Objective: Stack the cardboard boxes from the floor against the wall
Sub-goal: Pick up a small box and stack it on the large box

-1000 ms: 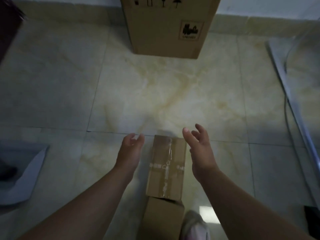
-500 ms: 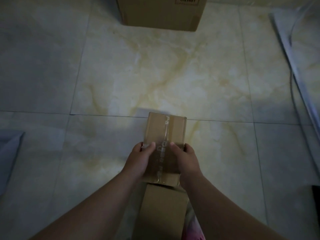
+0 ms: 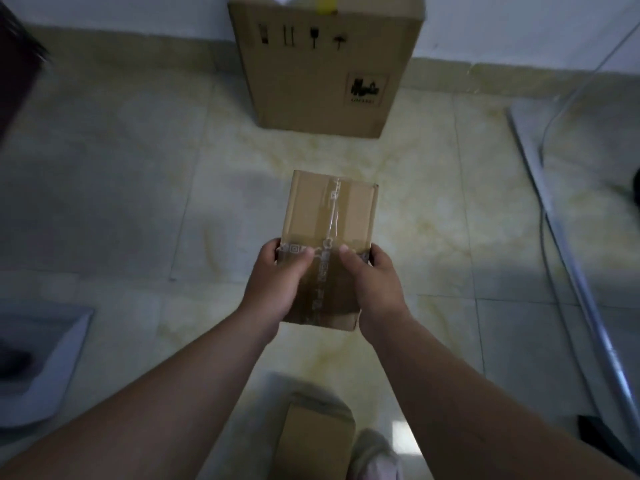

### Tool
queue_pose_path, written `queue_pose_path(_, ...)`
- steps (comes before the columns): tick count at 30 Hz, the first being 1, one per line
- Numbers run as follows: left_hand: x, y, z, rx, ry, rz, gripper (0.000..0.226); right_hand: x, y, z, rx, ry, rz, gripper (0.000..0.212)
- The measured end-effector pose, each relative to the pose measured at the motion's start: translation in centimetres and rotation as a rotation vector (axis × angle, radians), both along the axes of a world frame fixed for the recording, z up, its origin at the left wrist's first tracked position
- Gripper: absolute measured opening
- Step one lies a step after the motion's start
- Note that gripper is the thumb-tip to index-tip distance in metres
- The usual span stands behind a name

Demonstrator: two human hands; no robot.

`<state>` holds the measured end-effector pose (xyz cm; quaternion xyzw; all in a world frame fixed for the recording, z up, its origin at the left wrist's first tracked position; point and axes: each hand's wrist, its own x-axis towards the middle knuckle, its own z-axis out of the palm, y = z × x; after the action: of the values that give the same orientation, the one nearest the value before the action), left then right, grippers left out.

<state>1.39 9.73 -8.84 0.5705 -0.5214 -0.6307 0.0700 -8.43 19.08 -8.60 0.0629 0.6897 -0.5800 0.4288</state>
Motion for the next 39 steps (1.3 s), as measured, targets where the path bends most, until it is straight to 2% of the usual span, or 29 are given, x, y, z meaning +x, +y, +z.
queue_pose_path(3,-3.9,-2.7,6.6,-0.036,0.012,0.016,0.032,-4.2,-2.6,5.9,-0.044,0.020,0.011,0.025)
queue_pose_path(8,-9.9,-9.3,15.8,-0.124,0.039,0.020,0.038,-11.4,-7.7,14.8,-0.180,0.056,0.054,0.019)
queue_pose_path(12,-15.6,-16.8,20.5,-0.202,0.077,0.012,0.039,-17.0,-15.1,20.4,-0.222,0.123,0.074,0.025)
queue_pose_path(17,-22.8,-26.4,20.9,-0.346,0.054,-0.132,0.037,-22.3,-23.6,21.5,-0.246,0.094,-0.020,0.023)
queue_pose_path(23,-30.5,-38.1,18.9,-0.462,-0.063,-0.372,0.047,-26.1,-32.1,18.9,-0.213,-0.028,-0.130,0.036)
queue_pose_path(28,-35.6,-43.4,16.9,-0.555,-0.111,-0.558,0.064,-28.8,-37.0,16.5,-0.209,-0.109,-0.266,0.040)
queue_pose_path(32,-38.7,-47.0,15.4,-0.608,-0.168,-0.776,0.064,-29.8,-39.1,14.8,-0.222,-0.222,-0.406,0.042)
queue_pose_path(36,-40.9,-49.3,15.3,-0.626,-0.202,-0.964,0.069,-29.9,-41.2,15.2,-0.273,-0.350,-0.502,0.034)
queue_pose_path(39,-42.3,-50.0,15.9,-0.646,-0.237,-1.080,0.071,-29.7,-42.8,15.6,-0.261,-0.398,-0.557,0.048)
